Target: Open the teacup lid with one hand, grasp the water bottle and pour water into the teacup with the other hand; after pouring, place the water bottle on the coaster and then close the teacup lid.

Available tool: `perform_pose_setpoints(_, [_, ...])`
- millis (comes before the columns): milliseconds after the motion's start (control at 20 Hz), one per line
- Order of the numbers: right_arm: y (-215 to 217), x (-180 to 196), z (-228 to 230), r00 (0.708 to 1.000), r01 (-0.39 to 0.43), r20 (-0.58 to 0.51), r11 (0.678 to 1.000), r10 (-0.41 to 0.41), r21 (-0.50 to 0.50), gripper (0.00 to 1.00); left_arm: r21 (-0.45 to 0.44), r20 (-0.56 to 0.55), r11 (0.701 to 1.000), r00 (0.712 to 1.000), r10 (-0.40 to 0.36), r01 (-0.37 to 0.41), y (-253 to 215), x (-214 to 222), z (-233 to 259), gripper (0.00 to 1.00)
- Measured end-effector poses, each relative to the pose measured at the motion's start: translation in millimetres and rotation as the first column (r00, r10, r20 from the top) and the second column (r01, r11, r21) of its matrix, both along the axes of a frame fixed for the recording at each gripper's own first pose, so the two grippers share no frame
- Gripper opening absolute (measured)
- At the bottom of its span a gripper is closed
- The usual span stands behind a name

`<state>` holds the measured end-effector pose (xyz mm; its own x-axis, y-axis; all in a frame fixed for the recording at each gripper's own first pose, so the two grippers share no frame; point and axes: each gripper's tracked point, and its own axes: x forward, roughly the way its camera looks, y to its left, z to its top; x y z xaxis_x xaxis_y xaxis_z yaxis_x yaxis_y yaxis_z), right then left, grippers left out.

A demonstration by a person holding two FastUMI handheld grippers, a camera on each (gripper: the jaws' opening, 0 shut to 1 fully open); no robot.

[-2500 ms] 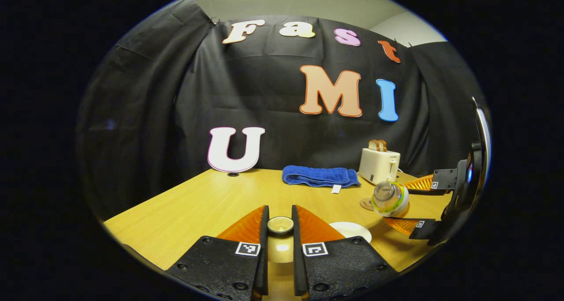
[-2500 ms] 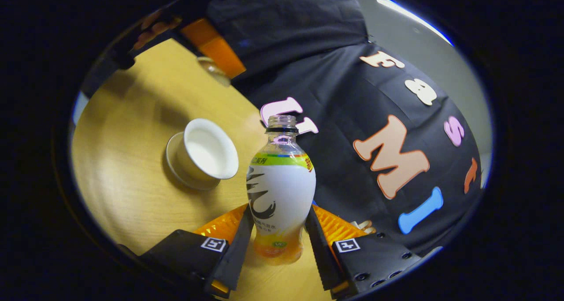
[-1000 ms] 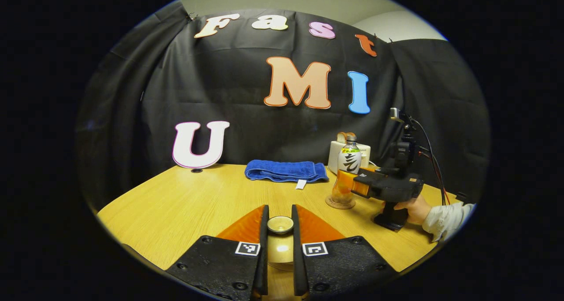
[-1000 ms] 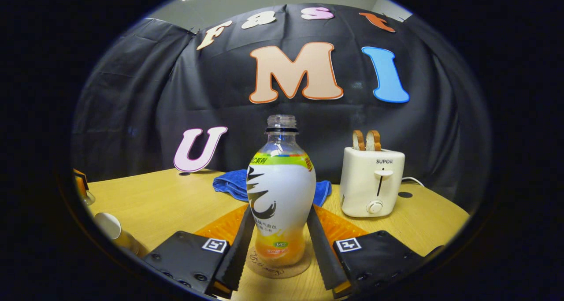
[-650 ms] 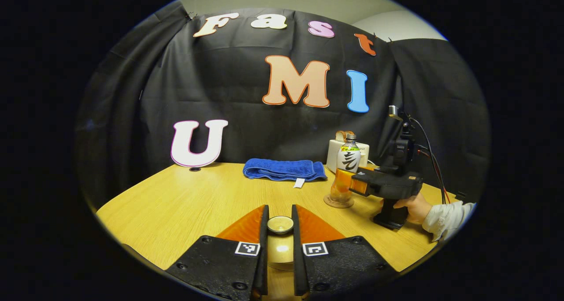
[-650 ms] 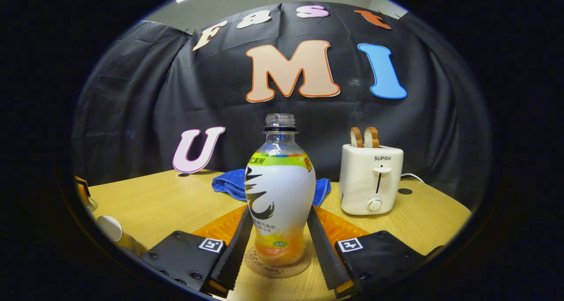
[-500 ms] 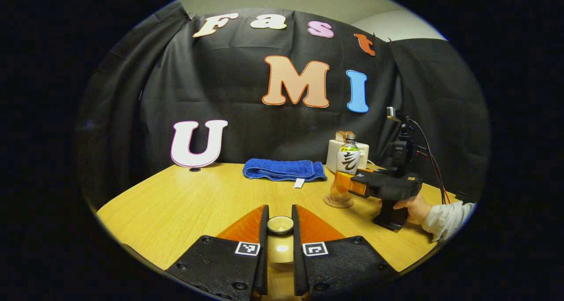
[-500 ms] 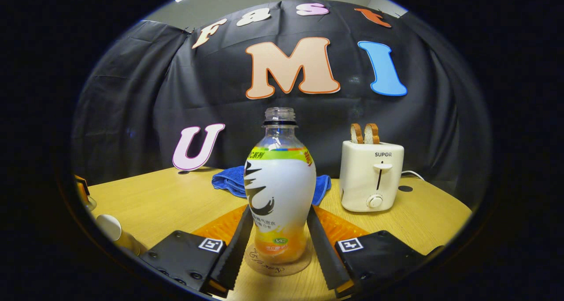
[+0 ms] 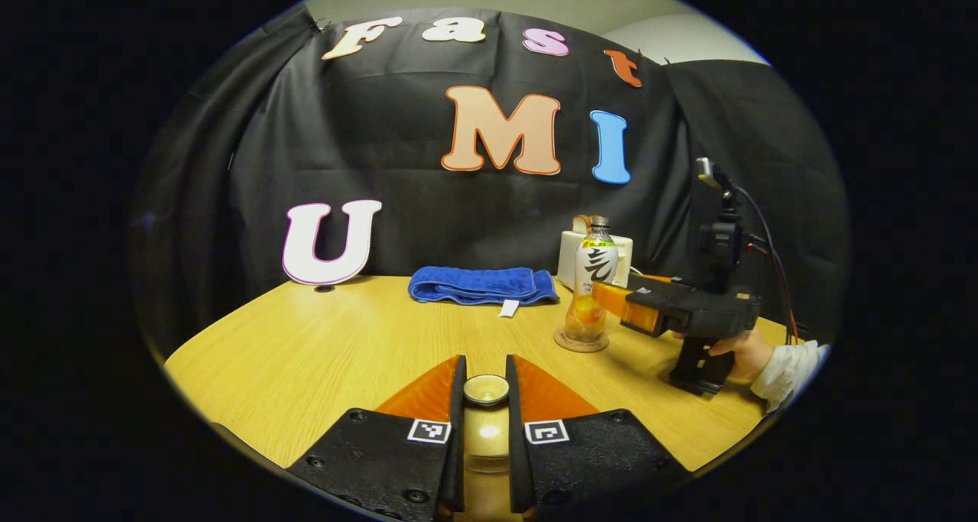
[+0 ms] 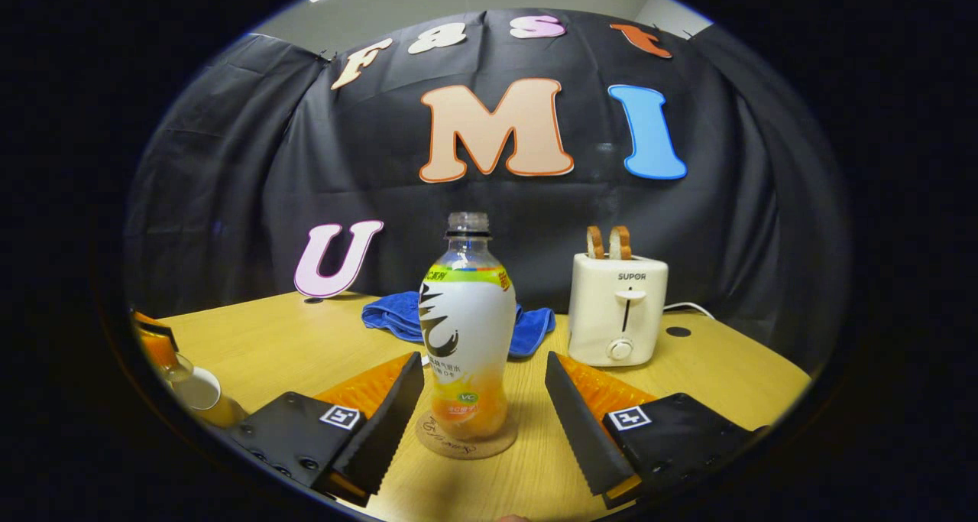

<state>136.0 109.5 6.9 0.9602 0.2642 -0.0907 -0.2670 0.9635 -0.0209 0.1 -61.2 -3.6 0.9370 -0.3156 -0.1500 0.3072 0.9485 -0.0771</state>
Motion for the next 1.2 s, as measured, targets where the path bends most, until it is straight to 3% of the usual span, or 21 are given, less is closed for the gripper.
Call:
perform_pose_setpoints(50, [-0.7, -6.4, 5.8, 1.0, -0.005, 0.013, 1.0, 0.004, 0.007, 0.96, 0.012, -0.005, 1.0, 1.0, 0.0, 0.0, -1.2, 3.1, -3.0, 0.2])
perform_pose_setpoints(150, [-3.7, -17.8, 17.6, 0.999, -0.011, 0.037, 1.0, 0.011, 0.018, 1.0, 0.032, -0.013, 0.999, 1.0, 0.006, -0.005, -0.9, 8.3, -9.9, 0.21])
perform_pose_setpoints(400, [-3.8, -41.6, 43.1, 0.997, -0.03, 0.077, 0.998, 0.025, 0.06, 0.96, 0.051, -0.009, 0.999, 1.0, -0.003, 0.004, -7.6, 11.4, -14.9, 0.21])
perform_pose_setpoints(750, [-3.3, -62.5, 46.1, 0.996, -0.038, 0.087, 0.997, 0.032, 0.06, 0.96, 0.065, -0.005, 0.998, 1.0, 0.008, -0.008, -7.8, 7.9, -19.7, 0.27])
perform_pose_setpoints(850, [-2.5, -69.5, 44.3, 0.997, -0.041, 0.075, 0.997, 0.036, 0.071, 0.96, 0.071, 0.003, 0.997, 1.0, 0.023, -0.023, -4.6, 7.1, -17.2, 0.36])
perform_pose_setpoints(900, [-3.4, -73.6, 42.6, 0.997, -0.038, 0.07, 0.996, 0.033, 0.078, 0.96, 0.072, 0.009, 0.997, 0.999, 0.032, -0.032, -3.3, 7.3, -16.5, 0.54])
perform_pose_setpoints(1100, [-13.7, -95.0, 40.1, 0.998, 0.0, 0.068, 0.996, -0.007, 0.095, 0.96, 0.057, 0.065, 0.994, 0.994, 0.093, -0.097, 6.4, 3.7, -2.9, 0.87])
perform_pose_setpoints(1200, [-20.3, -107.4, 38.4, 0.996, 0.027, 0.08, 0.995, -0.035, 0.091, 0.96, 0.038, 0.086, 0.99, 0.988, 0.129, -0.132, 10.3, -0.8, 1.1, 0.91])
